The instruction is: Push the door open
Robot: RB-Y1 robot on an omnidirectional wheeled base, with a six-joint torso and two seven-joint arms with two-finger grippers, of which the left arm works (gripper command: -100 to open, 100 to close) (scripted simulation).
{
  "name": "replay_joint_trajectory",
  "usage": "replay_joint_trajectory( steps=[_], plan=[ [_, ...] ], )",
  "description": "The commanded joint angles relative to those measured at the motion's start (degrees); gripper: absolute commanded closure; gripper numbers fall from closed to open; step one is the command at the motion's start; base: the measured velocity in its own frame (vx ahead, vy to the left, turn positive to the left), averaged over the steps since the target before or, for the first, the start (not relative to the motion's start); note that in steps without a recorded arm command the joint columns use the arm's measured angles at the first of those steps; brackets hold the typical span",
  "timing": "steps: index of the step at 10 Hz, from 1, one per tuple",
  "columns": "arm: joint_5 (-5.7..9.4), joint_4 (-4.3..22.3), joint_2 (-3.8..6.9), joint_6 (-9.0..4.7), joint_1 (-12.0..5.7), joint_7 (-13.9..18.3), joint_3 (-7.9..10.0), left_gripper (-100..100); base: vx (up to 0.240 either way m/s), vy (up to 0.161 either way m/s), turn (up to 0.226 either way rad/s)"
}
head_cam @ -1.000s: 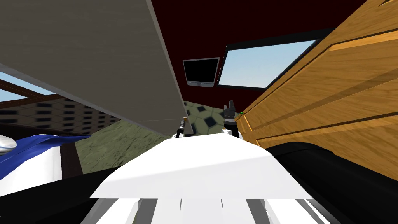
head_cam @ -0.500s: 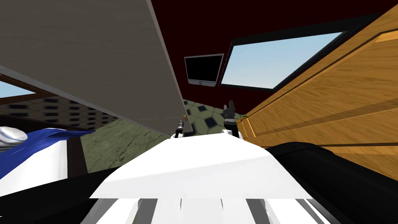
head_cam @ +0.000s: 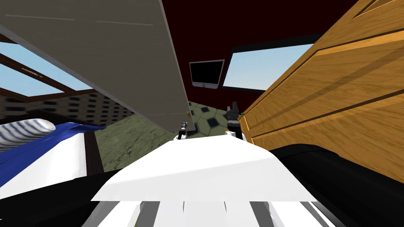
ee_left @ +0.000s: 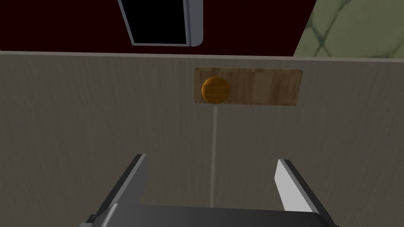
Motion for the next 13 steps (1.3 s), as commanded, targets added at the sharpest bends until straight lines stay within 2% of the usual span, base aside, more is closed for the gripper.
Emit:
replay_joint_trajectory(
  steps=[1, 5, 11, 12, 13],
  plan=[
    [0.0, 0.0, 0.0, 0.0, 0.0, 0.0, 0.0, -100, -0.122, -0.035, 0.008],
    [0.21, 0.18, 0.11, -0.55, 0.2, -0.36, 0.39, -100, 0.156, 0.006, -0.021],
    [0.54, 0.59, -0.13, -1.53, 0.4, -0.96, 1.02, -100, 0.211, -0.014, -0.026],
    [0.54, 0.59, -0.13, -1.53, 0.4, -0.96, 1.02, 100, -0.02, -0.004, 0.004],
    [0.54, 0.59, -0.13, -1.53, 0.4, -0.96, 1.02, 100, -0.038, 0.0, -0.013]
  ],
)
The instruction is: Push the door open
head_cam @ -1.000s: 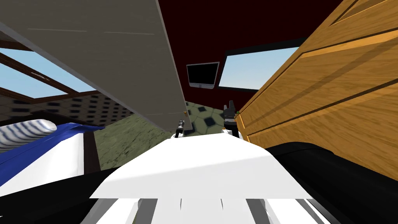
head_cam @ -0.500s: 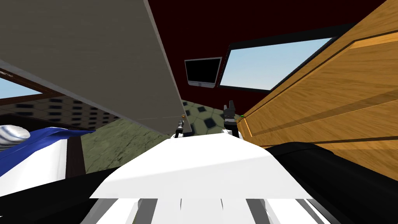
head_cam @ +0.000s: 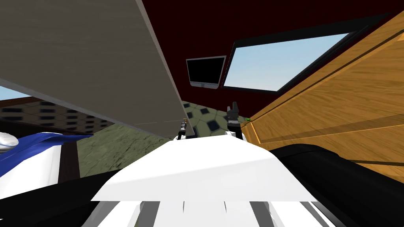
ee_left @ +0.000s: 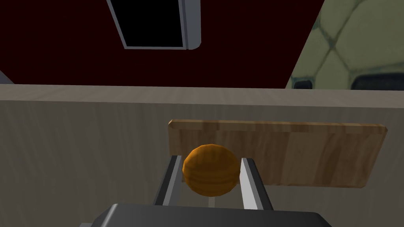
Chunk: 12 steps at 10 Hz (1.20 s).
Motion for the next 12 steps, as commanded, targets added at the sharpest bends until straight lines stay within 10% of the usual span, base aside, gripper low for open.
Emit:
replay_joint_trajectory(
  steps=[1, 12],
  plan=[
    [-0.01, 0.06, -0.03, 0.01, 0.11, 0.01, -0.02, 100, -0.026, 0.002, -0.006],
    [2.44, 0.36, 1.17, 0.51, 0.43, -1.41, 3.89, 100, 0.13, -0.036, 0.029]
  ],
)
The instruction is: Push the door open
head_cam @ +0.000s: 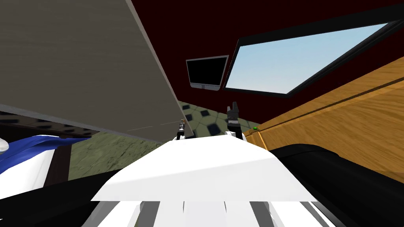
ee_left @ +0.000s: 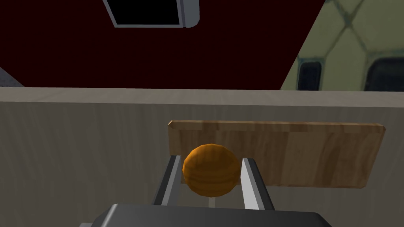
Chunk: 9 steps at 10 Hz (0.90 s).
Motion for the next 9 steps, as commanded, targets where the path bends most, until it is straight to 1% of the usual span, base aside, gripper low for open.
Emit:
replay_joint_trajectory(
  steps=[1, 3, 4, 7, 9],
  plan=[
    [0.71, -1.17, 0.88, 0.68, 0.57, -0.09, 1.22, 100, 0.192, -0.052, 0.046],
    [1.44, -1.12, 1.16, 0.78, 0.63, -0.49, 2.38, 100, 0.205, -0.064, 0.06],
    [2.01, -1.08, 1.38, 0.87, 0.67, -0.8, 3.27, 100, 0.226, -0.046, 0.039],
    [3.16, -1.0, 1.79, 1.03, 0.77, -1.44, 5.1, 100, 0.213, -0.079, 0.074],
    [3.16, -1.0, 1.79, 1.03, 0.77, -1.44, 5.1, 100, 0.088, -0.023, 0.017]
  ],
)
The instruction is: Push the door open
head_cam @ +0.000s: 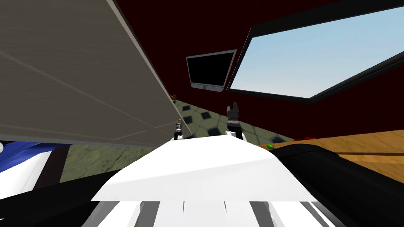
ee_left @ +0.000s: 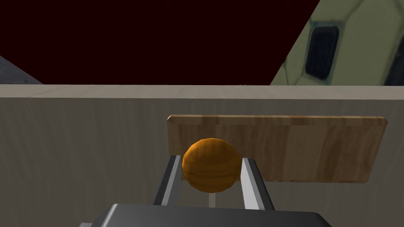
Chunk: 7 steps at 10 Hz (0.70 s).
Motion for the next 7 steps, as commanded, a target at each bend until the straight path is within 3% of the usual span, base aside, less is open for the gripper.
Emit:
replay_joint_trajectory(
  steps=[1, 4, 7],
  plan=[
    [0.98, 0.55, 0.66, -0.36, 0.27, -0.51, 1.66, 100, 0.137, -0.045, 0.047],
    [1.16, 0.56, 0.73, -0.33, 0.29, -0.61, 1.96, 100, 0.085, -0.039, 0.032],
    [2.06, 0.62, 1.03, -0.2, 0.36, -1.11, 3.38, 100, 0.159, -0.058, 0.058]
  ],
)
